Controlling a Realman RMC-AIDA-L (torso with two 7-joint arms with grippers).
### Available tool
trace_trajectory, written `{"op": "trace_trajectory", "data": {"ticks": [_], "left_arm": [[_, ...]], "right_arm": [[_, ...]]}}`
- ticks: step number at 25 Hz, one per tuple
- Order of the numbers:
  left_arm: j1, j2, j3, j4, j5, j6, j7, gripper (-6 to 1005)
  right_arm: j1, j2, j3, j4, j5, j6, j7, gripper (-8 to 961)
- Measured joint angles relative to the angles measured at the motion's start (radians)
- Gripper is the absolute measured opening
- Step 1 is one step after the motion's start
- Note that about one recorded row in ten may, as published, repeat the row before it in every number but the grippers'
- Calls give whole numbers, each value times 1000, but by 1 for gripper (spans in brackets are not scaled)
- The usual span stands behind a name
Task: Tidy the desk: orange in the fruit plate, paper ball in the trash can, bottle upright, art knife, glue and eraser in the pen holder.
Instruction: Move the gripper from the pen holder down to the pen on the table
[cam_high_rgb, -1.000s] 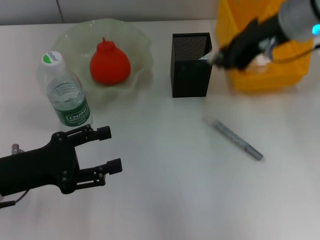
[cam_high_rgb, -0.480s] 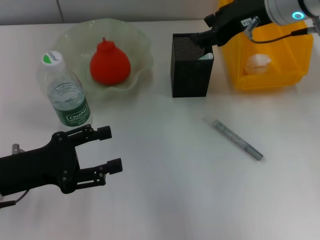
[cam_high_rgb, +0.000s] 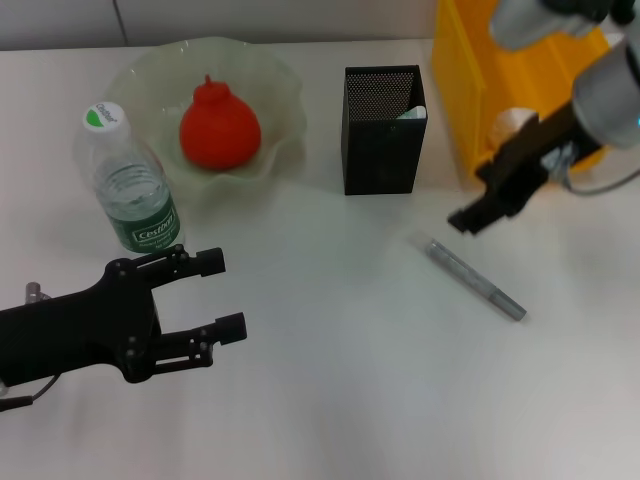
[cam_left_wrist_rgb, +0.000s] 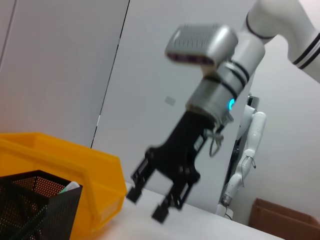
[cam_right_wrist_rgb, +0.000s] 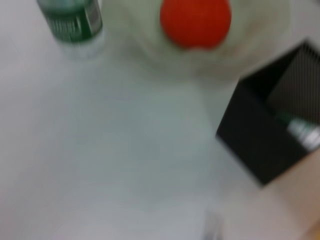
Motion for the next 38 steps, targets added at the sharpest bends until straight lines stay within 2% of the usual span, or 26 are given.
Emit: {"op": "trace_trajectory", "data": {"ticks": [2, 9, 12, 20, 38], "left_arm": [[-3, -1, 0, 0, 0, 0, 0, 814], [-4, -4, 0, -1, 0, -1, 2, 815], [-4, -6, 0, -1, 2, -1, 3, 815], [3, -6, 0, -1, 3, 0, 4, 814], [9, -6, 0, -1, 6, 7, 7, 815]], "right_arm": [[-9, 1, -40, 71, -7, 35, 11, 682], [-11, 2, -114, 187, -5, 127, 13, 646], [-6, 3, -146, 241, -5, 171, 14, 516], [-3, 3, -166, 283, -3, 206, 14, 215], [-6, 3, -167, 314, 1, 221, 9, 215]]}}
